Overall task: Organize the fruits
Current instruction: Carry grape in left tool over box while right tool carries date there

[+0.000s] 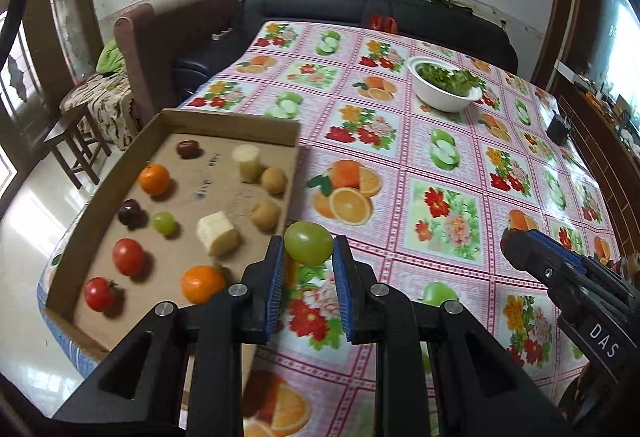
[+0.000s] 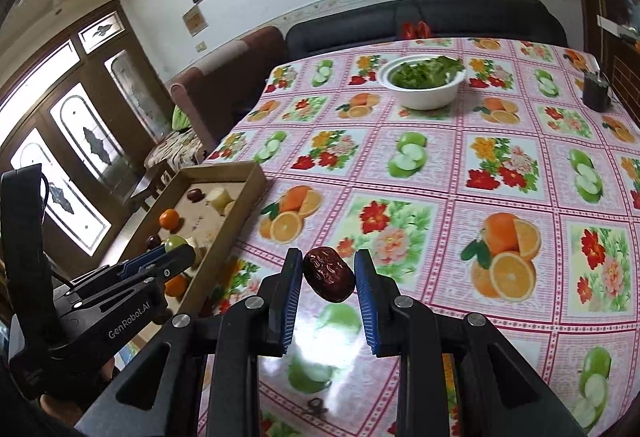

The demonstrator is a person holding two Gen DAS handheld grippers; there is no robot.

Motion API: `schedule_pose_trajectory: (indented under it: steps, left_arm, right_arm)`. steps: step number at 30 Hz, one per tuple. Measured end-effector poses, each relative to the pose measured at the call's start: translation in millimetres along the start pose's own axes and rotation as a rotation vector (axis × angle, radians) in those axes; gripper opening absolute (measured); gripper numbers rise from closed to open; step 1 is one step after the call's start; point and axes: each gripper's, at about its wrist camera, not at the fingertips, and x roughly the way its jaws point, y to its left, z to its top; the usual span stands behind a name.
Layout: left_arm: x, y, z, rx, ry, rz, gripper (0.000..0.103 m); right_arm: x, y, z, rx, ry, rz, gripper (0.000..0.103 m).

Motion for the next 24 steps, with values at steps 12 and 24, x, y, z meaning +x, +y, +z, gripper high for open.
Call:
schedule_pose_trajectory:
  steps: [12,24]
  left_arm:
    - [-19,31,-5,-0.037,-0.047,0.036,0.021]
    - [-31,72,-14,-0.076,-0.073,0.110,0.021]
  right_arm:
    - [-1,42,-3,-0.077,0.000,0.044,0.027]
    - [8,82,-1,-0.150,0.012,0.123,0.027]
